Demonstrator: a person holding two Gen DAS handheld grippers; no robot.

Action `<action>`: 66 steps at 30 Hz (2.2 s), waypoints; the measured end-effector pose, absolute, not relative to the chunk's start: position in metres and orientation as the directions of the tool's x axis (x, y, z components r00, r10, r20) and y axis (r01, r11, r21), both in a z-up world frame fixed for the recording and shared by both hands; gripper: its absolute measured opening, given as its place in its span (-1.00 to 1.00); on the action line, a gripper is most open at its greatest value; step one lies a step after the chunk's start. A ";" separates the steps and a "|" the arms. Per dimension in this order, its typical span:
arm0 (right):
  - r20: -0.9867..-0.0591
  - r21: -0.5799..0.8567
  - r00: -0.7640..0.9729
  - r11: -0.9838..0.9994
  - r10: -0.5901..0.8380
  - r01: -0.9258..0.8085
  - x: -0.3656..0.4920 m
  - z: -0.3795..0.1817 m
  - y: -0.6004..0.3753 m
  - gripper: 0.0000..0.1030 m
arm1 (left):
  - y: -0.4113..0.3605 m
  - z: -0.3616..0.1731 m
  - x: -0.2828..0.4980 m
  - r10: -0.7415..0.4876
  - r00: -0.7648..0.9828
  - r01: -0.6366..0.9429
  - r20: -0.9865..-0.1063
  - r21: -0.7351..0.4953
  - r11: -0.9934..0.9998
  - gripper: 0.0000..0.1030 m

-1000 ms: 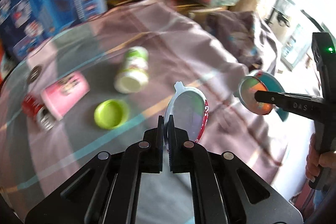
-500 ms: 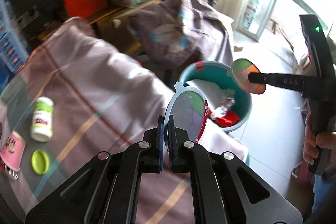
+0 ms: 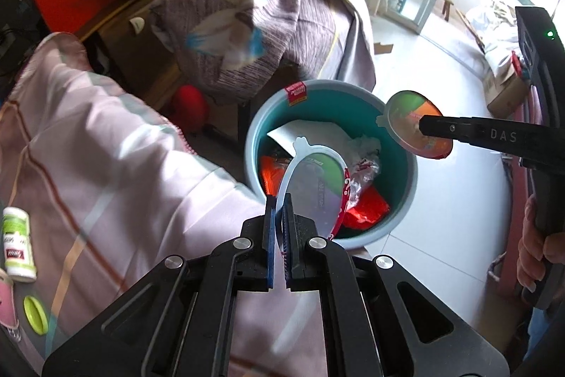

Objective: Collect trash
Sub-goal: 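Carry the lid and white cup over the teal bucket and release both, then return both grippers to the table toward the green cap and pink cup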

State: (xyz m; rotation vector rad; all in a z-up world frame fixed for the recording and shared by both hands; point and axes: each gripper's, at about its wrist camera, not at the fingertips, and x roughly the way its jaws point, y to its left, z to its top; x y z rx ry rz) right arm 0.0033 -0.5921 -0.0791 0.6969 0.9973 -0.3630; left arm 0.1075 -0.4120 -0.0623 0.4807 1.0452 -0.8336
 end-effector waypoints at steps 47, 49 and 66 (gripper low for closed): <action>-0.889 0.345 0.458 0.704 0.031 0.621 0.025 -0.068 -0.556 0.65 | -0.374 -0.064 0.131 -0.420 0.227 0.735 -0.879 -0.128 0.665 0.78; -0.887 0.339 0.462 0.716 0.026 0.610 0.024 -0.062 -0.546 0.66 | -0.363 -0.058 0.128 -0.426 0.238 0.730 -0.873 -0.129 0.672 0.82; -0.889 0.337 0.443 0.817 0.112 0.468 0.056 -0.042 -0.431 0.67 | -0.224 -0.037 0.126 -0.413 0.343 0.591 -0.844 -0.147 0.793 0.88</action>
